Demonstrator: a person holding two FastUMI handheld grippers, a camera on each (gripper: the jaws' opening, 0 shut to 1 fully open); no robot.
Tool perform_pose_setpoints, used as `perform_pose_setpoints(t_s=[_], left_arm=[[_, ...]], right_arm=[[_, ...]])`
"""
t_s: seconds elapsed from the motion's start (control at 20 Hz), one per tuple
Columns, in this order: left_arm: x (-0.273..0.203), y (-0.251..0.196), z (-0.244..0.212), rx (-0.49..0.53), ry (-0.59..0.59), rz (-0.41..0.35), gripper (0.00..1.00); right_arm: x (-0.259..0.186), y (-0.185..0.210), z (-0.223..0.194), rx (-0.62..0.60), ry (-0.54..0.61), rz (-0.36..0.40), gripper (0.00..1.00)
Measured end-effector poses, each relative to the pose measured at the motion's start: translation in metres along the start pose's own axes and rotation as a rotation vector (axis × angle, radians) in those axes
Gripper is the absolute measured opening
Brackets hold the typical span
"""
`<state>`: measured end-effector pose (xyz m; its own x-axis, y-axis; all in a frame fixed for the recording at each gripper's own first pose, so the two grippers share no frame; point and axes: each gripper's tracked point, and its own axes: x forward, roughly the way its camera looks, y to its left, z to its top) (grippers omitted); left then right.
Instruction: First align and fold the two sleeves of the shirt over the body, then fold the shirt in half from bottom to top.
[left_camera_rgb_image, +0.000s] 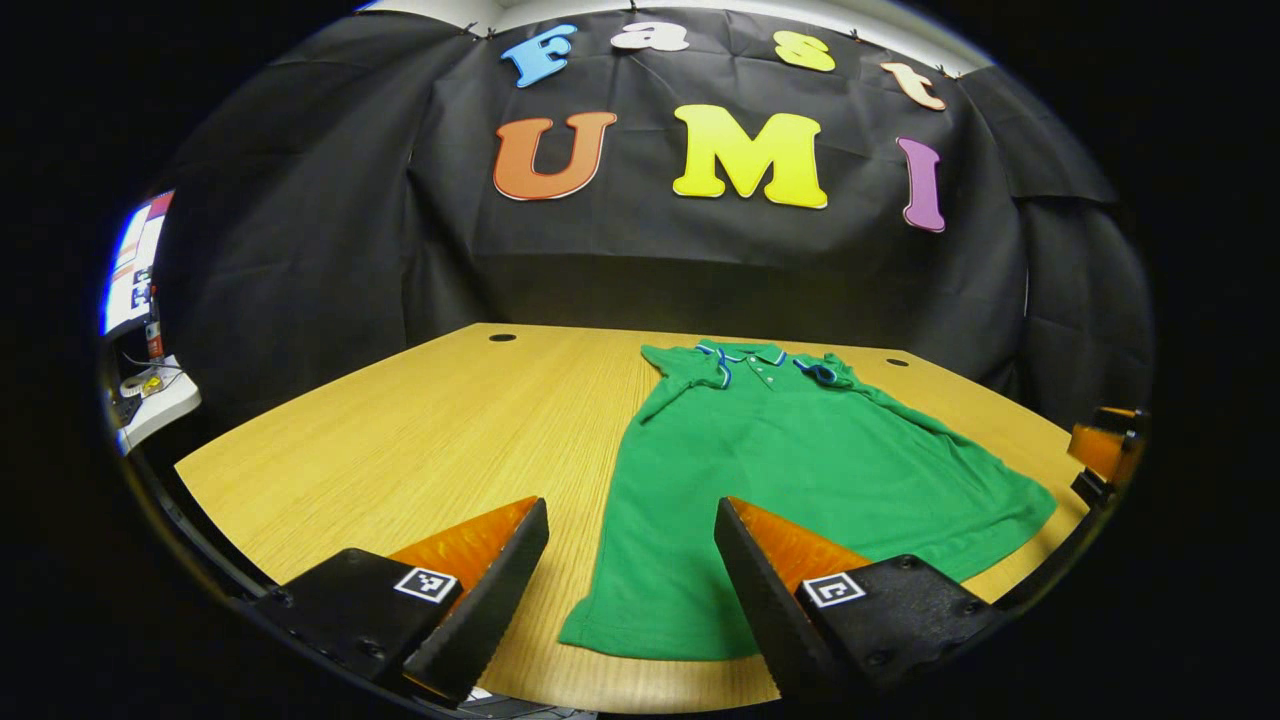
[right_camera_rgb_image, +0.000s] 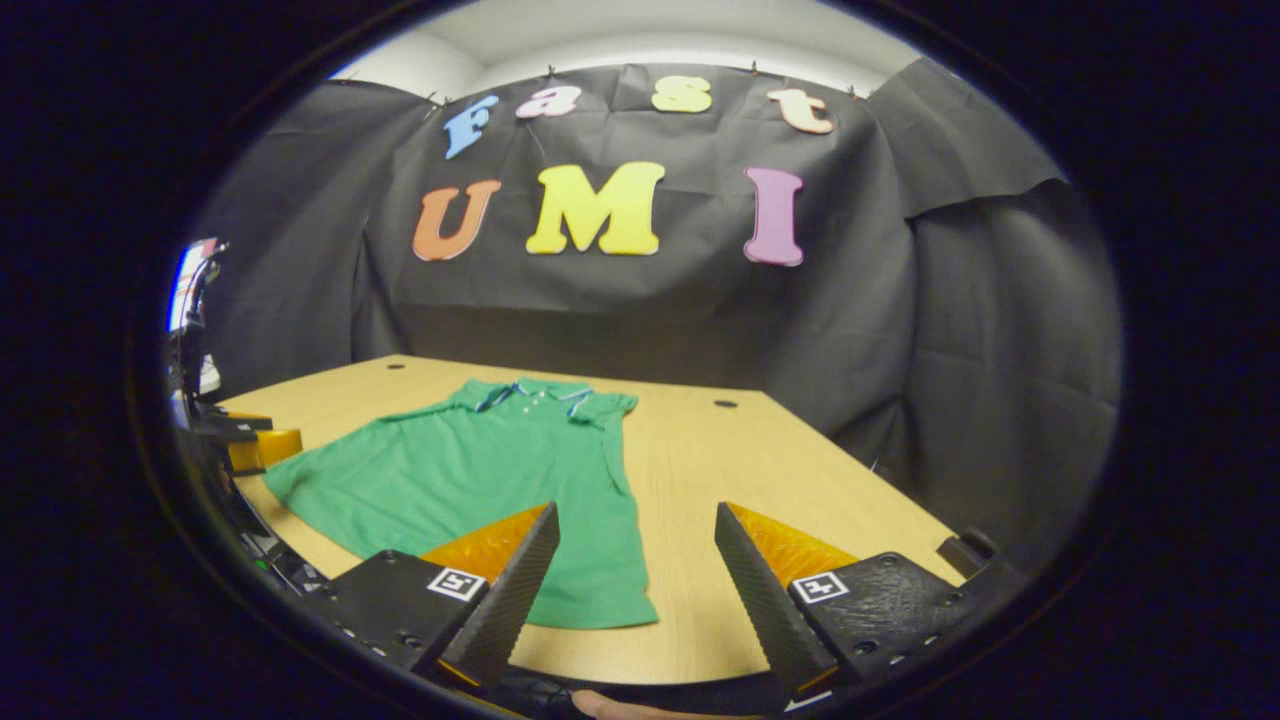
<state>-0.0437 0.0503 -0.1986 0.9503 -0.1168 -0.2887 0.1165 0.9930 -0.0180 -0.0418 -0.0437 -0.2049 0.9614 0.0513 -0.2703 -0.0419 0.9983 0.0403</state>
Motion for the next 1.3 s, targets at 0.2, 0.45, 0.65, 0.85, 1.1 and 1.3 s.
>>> perform_pose_setpoints(t_s=[0.2, 0.45, 0.65, 0.85, 1.1, 1.3], left_arm=[[0.006, -0.003, -0.009, 0.011, 0.031, 0.0, 1.0], [0.011, -0.003, -0.019, 0.007, 0.068, 0.014, 1.0], [0.014, -0.003, -0.022, 0.009, 0.09, 0.021, 1.0], [0.017, 0.0, -0.027, 0.008, 0.089, 0.027, 1.0], [0.018, 0.003, -0.028, 0.014, 0.087, 0.052, 0.85], [0.018, -0.006, -0.026, 0.011, 0.087, 0.045, 0.53]], right_arm=[[0.009, 0.014, -0.025, 0.038, 0.072, 0.05, 0.95], [0.019, 0.012, -0.036, 0.053, 0.118, 0.054, 0.95], [0.017, 0.014, -0.048, 0.081, 0.162, 0.067, 0.96], [0.017, 0.019, -0.048, 0.065, 0.168, 0.08, 0.92], [0.018, 0.027, -0.05, 0.097, 0.176, 0.111, 0.71], [0.019, 0.038, -0.05, 0.087, 0.185, 0.139, 0.26]])
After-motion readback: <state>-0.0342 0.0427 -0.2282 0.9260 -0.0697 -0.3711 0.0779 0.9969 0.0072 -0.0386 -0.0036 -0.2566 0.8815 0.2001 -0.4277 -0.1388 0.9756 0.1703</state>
